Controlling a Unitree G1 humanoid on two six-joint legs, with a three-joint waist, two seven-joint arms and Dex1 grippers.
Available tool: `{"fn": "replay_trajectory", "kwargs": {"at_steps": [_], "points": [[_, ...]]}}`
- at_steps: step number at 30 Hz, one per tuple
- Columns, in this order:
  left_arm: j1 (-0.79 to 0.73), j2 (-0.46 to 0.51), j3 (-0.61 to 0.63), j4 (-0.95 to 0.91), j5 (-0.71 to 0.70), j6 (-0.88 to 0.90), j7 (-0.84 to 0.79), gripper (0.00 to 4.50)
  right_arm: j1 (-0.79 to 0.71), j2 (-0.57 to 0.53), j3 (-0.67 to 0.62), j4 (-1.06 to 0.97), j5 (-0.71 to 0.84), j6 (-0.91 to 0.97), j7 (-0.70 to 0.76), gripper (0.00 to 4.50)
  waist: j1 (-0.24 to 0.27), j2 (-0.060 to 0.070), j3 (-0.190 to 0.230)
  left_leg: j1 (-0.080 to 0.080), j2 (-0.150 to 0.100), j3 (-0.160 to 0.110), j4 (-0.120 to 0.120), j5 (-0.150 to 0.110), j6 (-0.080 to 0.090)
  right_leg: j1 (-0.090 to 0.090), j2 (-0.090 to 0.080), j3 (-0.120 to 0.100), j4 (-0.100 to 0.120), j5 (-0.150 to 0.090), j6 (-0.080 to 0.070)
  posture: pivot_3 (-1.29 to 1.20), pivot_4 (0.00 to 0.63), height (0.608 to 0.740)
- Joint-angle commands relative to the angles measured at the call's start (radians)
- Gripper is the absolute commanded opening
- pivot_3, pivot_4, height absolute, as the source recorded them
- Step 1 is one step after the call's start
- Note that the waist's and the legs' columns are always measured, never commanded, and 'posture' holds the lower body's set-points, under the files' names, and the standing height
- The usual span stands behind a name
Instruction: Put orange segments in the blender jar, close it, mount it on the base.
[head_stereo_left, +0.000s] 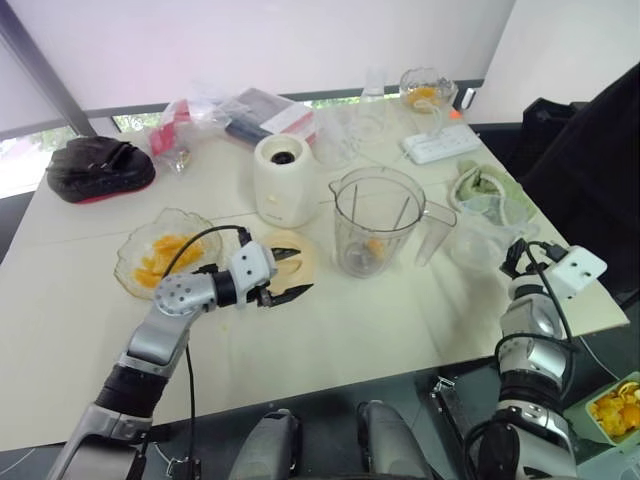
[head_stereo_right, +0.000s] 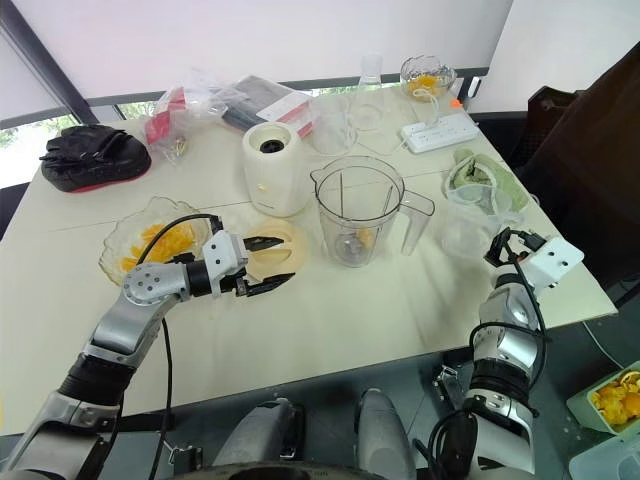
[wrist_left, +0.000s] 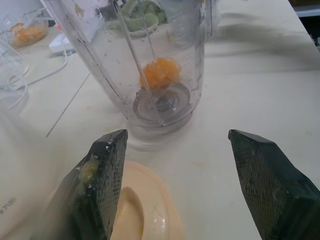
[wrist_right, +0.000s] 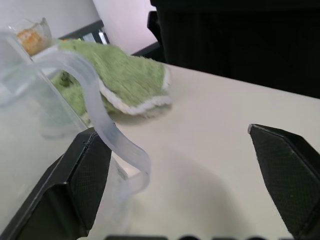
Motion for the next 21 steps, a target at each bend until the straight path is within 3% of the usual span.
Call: {"fn": "replay_trajectory", "kwargs": {"at_steps": [1, 12, 21], "points": [[-0.009, -0.002, 0.01, -0.037, 0.005, -0.016, 0.006, 3.34, 0.024, -0.011, 0.012, -0.077, -0.003, 0.002, -0.009, 4.43, 0.0, 0.0, 0.0, 0.0, 0.0, 0.0, 0.0, 0.0, 0.0, 0.0, 0.0, 0.0, 0.0, 0.0, 0.0, 0.0, 0.15, 0.74], [-0.015, -0.015, 0.003, -0.028, 0.007, -0.017, 0.007, 3.34, 0.174, 0.011, 0.064, -0.317, 0.002, 0.098, -0.024, 4.43, 0.004, 0.0, 0.0, 0.0, 0.0, 0.0, 0.0, 0.0, 0.0, 0.0, 0.0, 0.0, 0.0, 0.0, 0.0, 0.0, 0.15, 0.74], [-0.042, -0.026, 0.002, 0.015, 0.009, -0.031, -0.001, 3.34, 0.406, 0.009, 0.098, -0.62, 0.021, 0.253, 0.01, 4.43, 0.008, 0.0, 0.0, 0.0, 0.0, 0.0, 0.0, 0.0, 0.0, 0.0, 0.0, 0.0, 0.0, 0.0, 0.0, 0.0, 0.15, 0.74]]}}
